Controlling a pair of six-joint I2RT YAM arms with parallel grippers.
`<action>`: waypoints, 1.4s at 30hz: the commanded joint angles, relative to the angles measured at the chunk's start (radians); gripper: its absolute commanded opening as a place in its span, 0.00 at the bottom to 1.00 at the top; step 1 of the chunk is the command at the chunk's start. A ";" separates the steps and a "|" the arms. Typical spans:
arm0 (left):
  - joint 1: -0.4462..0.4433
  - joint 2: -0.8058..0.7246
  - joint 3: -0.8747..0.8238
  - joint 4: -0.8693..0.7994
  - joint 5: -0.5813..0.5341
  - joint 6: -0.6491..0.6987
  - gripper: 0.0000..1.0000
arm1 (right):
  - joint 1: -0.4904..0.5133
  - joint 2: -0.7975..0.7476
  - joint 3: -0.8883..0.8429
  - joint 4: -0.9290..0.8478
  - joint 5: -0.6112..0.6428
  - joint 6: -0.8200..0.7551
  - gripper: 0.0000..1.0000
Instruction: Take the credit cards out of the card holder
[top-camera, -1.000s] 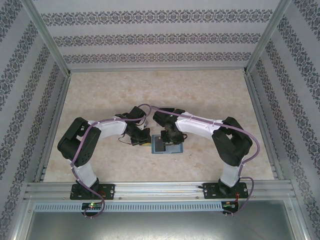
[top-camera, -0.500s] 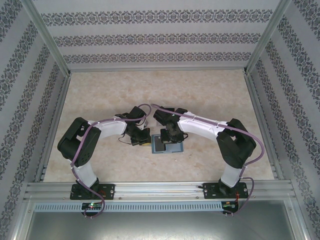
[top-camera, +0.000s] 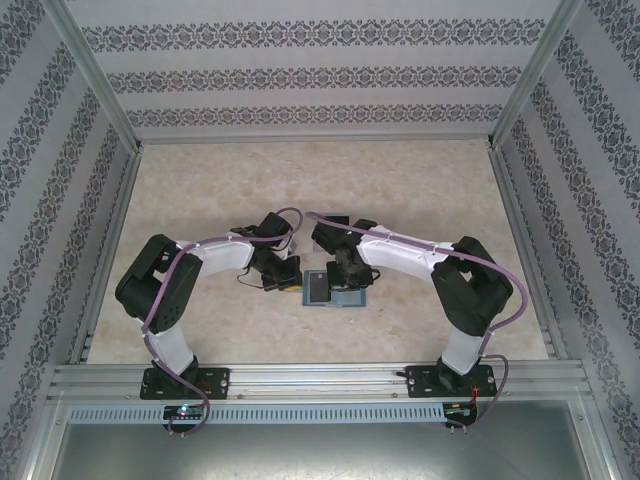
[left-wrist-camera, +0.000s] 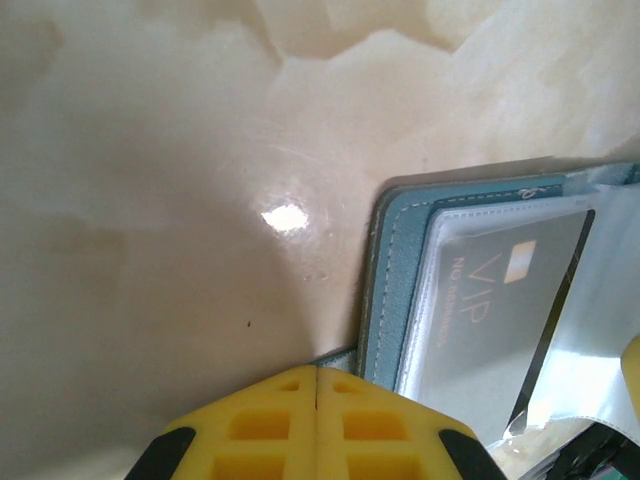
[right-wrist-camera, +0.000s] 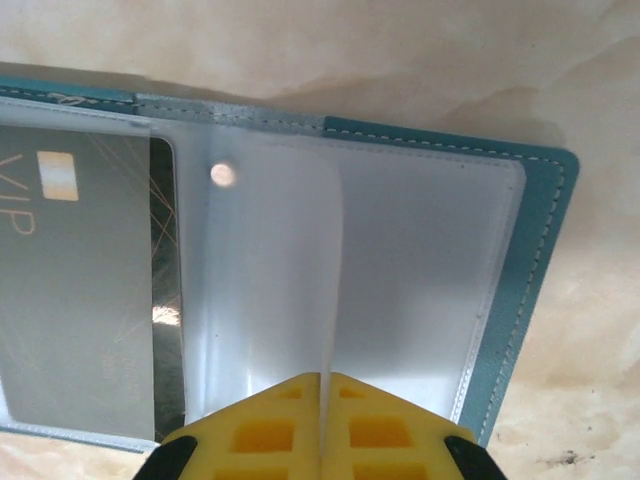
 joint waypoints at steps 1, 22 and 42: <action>0.006 0.025 0.010 -0.072 -0.024 0.024 0.01 | -0.011 0.003 -0.024 -0.031 0.056 -0.018 0.08; 0.005 0.011 0.014 -0.081 -0.019 0.018 0.01 | -0.023 0.037 -0.059 -0.067 0.151 -0.019 0.30; -0.010 -0.041 0.065 -0.116 -0.035 0.014 0.01 | -0.043 -0.092 -0.038 -0.037 0.068 -0.013 0.31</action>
